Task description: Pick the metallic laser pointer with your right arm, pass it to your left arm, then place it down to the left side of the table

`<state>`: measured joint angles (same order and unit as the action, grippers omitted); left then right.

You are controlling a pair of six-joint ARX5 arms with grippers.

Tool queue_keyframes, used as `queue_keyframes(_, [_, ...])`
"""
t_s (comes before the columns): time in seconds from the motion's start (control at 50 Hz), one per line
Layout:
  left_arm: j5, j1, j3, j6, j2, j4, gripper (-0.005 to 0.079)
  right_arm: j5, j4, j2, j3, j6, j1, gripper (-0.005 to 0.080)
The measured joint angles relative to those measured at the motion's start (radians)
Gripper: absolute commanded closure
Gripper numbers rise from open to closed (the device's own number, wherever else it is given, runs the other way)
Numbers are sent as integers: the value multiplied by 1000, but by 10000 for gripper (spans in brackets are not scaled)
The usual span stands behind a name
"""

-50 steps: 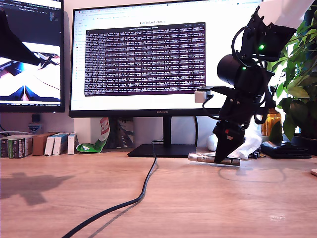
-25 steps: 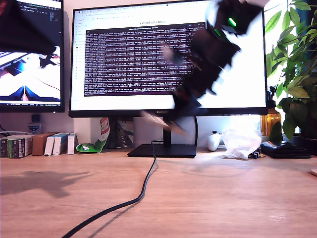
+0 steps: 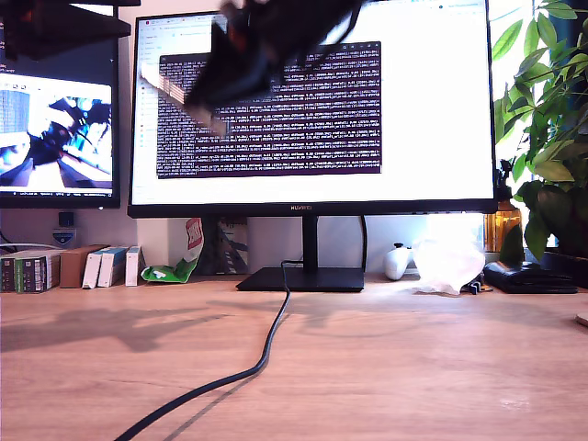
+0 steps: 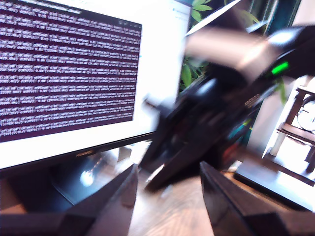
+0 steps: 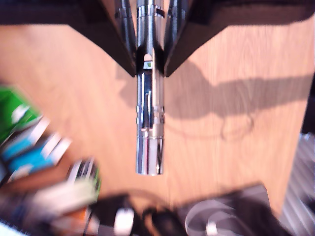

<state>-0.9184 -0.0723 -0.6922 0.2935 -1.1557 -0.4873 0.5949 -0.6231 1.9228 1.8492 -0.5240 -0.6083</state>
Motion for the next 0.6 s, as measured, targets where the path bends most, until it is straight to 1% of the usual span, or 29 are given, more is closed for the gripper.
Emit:
queue_keyframes(0.12, [18,7,0,5,-12,-17,369,0,2,-48,1,0,4,765])
queue_keyframes(0.26, [29,7,0,36,-12,-82,369,6,17,-69,5,6,11,765])
queue_keyframes(0.32, [26,8,0,41,-12,-111,369,25,35,-69,5,21,11,765])
queue_keyframes(0.4, [17,8,0,87,-12,-146,369,49,58,-69,5,38,8,765])
queue_keyframes(0.5, [6,7,0,119,-12,-183,370,53,74,-69,5,50,-3,765])
queue_keyframes(0.6, [4,7,0,122,-12,-192,370,53,90,-69,5,53,-17,765])
